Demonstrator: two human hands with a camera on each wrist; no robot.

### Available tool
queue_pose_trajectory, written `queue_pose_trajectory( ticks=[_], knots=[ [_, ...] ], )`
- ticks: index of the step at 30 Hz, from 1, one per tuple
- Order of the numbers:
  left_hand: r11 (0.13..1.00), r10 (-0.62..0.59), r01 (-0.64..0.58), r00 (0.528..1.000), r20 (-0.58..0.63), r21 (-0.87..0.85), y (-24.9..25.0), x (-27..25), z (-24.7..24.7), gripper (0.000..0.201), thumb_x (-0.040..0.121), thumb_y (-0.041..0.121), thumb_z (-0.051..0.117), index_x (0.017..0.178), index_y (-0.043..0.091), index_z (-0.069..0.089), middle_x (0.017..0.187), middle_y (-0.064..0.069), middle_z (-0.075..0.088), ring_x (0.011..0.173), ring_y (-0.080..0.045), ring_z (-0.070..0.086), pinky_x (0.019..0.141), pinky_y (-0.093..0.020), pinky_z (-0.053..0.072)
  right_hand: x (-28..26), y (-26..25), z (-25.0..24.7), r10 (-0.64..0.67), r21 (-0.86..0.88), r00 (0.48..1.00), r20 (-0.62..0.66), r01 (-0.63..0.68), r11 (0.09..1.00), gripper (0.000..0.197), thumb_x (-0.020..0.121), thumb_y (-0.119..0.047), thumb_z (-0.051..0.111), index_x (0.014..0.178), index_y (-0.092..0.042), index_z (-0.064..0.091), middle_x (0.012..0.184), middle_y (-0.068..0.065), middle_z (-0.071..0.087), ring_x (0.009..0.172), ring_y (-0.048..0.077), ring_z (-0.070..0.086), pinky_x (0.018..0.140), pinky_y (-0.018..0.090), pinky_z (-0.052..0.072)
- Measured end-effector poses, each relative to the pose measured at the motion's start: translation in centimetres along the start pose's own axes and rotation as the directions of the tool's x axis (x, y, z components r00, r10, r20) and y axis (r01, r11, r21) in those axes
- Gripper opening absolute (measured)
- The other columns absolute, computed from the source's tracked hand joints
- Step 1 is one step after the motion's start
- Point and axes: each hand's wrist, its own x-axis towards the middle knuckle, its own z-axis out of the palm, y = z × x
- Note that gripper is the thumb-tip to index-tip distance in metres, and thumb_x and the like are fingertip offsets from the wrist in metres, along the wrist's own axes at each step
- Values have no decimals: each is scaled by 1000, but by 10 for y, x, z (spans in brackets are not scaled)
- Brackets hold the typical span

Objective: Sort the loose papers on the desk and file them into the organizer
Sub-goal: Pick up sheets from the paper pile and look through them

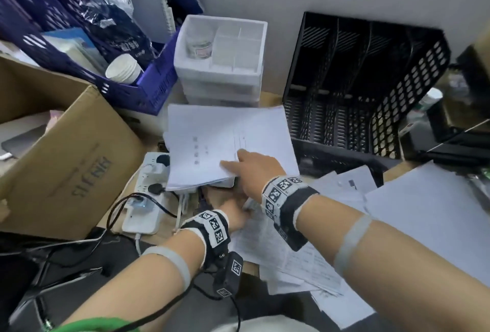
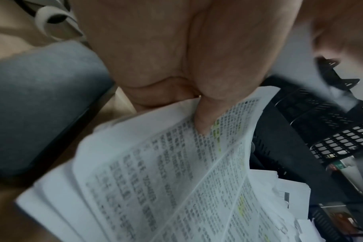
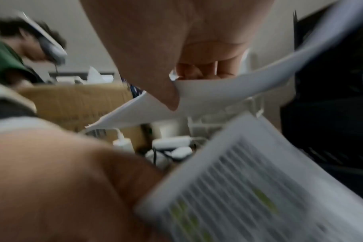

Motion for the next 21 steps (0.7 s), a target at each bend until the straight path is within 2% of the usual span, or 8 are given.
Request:
queue_pose_trajectory(
  ticks=[2,6,10,13,15,18,19,21],
  knots=[
    [999,-6,6,1000,-2,-52,-11,1,3,23,83,32,60,96,15,70,99,-8,75,95,-26,69,88,-39,57,-2,2,16,46,-24,990,134,-44,999,48,87,-15,58,131,-32,51,108,6,47,99,32,59,81,44,52],
    [996,-48,46,999,-24,-76,-16,-10,4,20,92,19,58,73,20,53,76,-2,60,78,-24,59,62,-28,47,-4,8,33,61,0,981,183,-62,998,45,89,-14,54,130,-31,54,108,7,46,102,33,58,81,42,50],
    [996,-52,53,999,7,-74,-20,-14,3,19,92,19,56,73,24,53,86,-10,65,86,-30,65,78,-39,57,1,10,39,64,2,989,132,-65,998,45,91,-13,52,131,-35,54,95,2,36,97,33,59,76,40,49],
    [992,-27,26,1000,-1,-124,-17,-17,2,11,94,17,55,83,19,58,86,-9,63,82,-25,59,74,-33,51,4,7,37,68,16,993,97,-70,997,47,90,-12,53,130,-37,55,97,2,41,95,32,60,73,39,50],
    [992,-16,17,1000,10,-126,-17,-15,3,14,95,17,55,102,10,65,95,-12,66,86,-24,59,74,-29,47,5,6,32,84,17,996,16,-85,996,48,89,-11,54,130,-35,56,106,5,48,94,32,61,69,38,49],
    [992,4,1,999,37,-123,-11,-16,4,35,92,30,56,121,14,64,115,-9,71,106,-26,65,91,-36,52,7,3,25,125,56,970,-207,-116,992,52,90,-15,54,138,-35,47,114,8,50,95,33,58,69,39,49],
    [994,20,-14,998,52,-113,-6,-18,4,37,92,31,55,124,15,64,120,-9,70,114,-29,64,98,-40,51,9,0,24,117,74,969,-218,-103,992,56,92,-20,53,143,-38,38,116,8,49,99,32,55,73,41,48],
    [999,32,-29,996,81,-43,5,-20,5,38,98,28,53,133,12,58,132,-9,64,125,-30,58,104,-35,45,10,-5,22,54,92,998,-12,-52,994,59,96,-43,46,149,-45,20,126,8,48,115,30,48,91,46,43]
  ],
)
